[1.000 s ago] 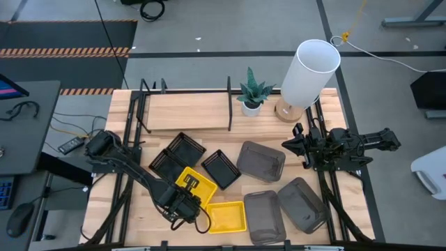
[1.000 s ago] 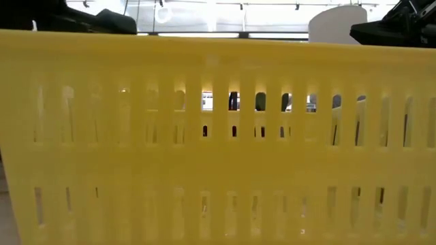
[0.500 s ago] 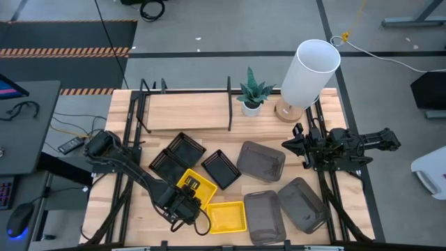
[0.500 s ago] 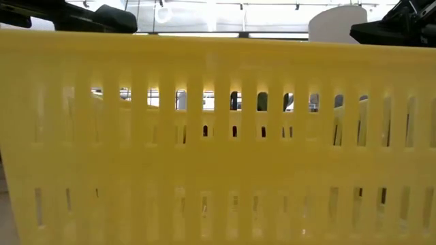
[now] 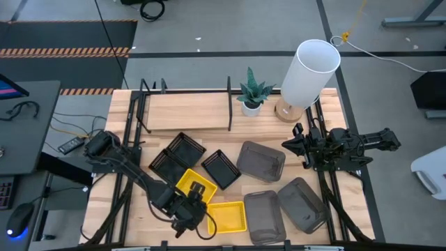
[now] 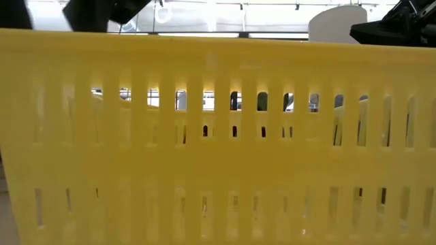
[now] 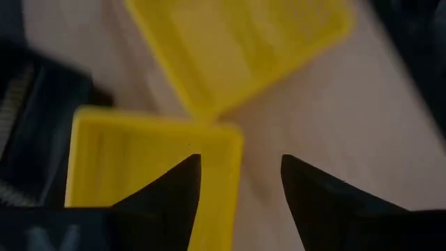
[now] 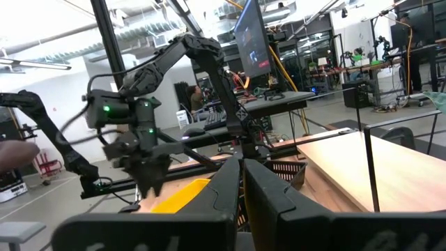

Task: Stack baskets on shelf by color
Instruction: Stack the bottom right yellow bin on top of the top yellow bin

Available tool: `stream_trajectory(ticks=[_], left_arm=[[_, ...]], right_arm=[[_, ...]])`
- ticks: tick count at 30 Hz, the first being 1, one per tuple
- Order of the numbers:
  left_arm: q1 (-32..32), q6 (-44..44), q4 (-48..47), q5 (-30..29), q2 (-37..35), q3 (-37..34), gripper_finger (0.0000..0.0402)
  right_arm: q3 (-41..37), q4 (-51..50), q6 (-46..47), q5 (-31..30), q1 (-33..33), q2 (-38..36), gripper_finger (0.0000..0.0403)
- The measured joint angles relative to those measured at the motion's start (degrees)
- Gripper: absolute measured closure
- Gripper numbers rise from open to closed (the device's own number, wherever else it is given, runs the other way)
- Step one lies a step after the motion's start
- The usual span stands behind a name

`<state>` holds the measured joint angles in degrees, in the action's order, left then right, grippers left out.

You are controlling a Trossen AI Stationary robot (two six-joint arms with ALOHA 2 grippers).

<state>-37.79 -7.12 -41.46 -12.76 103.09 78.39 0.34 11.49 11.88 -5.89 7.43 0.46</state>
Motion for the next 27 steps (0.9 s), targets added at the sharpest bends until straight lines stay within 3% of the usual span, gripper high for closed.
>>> stream_trajectory(ticks=[11,14,20,27], left_arm=[[-6.42,15.63,20.5,0.52,5.81,0.25,0.0228],[-7.12,18.34,16.62,0.31,9.37,4.63,0.0228],[-6.82,24.01,-1.9,-2.18,17.14,18.85,0.0228],[-6.09,34.42,-6.23,-6.22,20.61,21.57,0.0228]], right_arm=[[0.0,0.27,-0.01,-0.02,0.0,0.0,0.0376],[0.0,0.54,0.0,0.0,0.01,-0.01,0.0376],[0.0,0.58,0.0,0.0,0.01,-0.01,0.0376],[0.0,0.85,0.0,0.0,-0.01,-0.01,0.0376]])
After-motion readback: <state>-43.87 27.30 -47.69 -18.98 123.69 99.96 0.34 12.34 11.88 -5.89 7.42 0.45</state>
